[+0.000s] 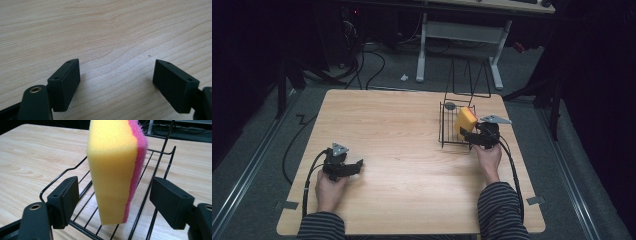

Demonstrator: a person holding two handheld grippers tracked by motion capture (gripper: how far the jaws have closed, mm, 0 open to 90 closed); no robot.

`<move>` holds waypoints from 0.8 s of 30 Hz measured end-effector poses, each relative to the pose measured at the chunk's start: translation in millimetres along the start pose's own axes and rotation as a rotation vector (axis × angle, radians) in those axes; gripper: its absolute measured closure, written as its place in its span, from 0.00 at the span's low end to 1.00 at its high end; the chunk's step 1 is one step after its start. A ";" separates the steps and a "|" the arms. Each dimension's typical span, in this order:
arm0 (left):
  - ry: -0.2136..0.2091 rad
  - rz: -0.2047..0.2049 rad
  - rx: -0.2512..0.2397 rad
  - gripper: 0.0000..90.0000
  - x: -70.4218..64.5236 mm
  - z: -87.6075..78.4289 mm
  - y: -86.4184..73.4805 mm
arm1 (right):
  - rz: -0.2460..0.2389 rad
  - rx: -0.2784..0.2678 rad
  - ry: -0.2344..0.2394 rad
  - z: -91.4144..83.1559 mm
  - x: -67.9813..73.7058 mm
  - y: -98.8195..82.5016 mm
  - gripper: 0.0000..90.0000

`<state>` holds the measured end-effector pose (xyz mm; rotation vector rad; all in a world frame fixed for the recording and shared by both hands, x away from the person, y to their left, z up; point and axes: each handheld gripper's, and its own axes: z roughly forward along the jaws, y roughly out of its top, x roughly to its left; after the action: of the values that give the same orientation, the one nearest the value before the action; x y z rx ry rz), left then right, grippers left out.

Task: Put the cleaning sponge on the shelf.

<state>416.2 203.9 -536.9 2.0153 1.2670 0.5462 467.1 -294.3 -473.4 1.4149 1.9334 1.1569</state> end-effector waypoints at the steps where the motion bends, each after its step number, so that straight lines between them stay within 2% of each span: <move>1: 0.000 0.000 0.000 0.25 0.0 0.0 0.0 | -0.002 0.000 -0.001 -1.2 -0.1 0.5 0.26; 8: 0.000 0.000 0.000 0.25 0.0 0.0 0.0 | 0.008 -0.020 0.006 -12.3 2.1 3.0 0.22; 11: 0.000 0.000 0.000 0.25 0.0 0.0 0.0 | -0.015 -0.028 -0.002 -19.4 3.6 5.5 0.20; 15: 0.000 0.000 0.000 0.25 0.0 0.0 0.0 | -0.008 -0.041 -0.005 -29.8 3.9 8.3 0.20; 18: 0.000 0.000 0.000 0.25 0.0 0.0 0.0 | -0.004 -0.044 -0.005 -33.8 4.0 9.0 0.20; 20: 0.000 0.000 0.000 0.25 0.0 0.0 0.0 | -0.010 -0.072 -0.003 -41.7 3.8 8.5 0.23; 24: 0.000 0.000 0.000 0.25 0.0 0.0 0.0 | 0.017 -0.086 0.012 -50.6 1.1 4.0 0.25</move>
<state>416.3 203.9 -536.9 2.0150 1.2667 0.5462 429.8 -310.6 -443.1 1.3842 1.8598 1.2441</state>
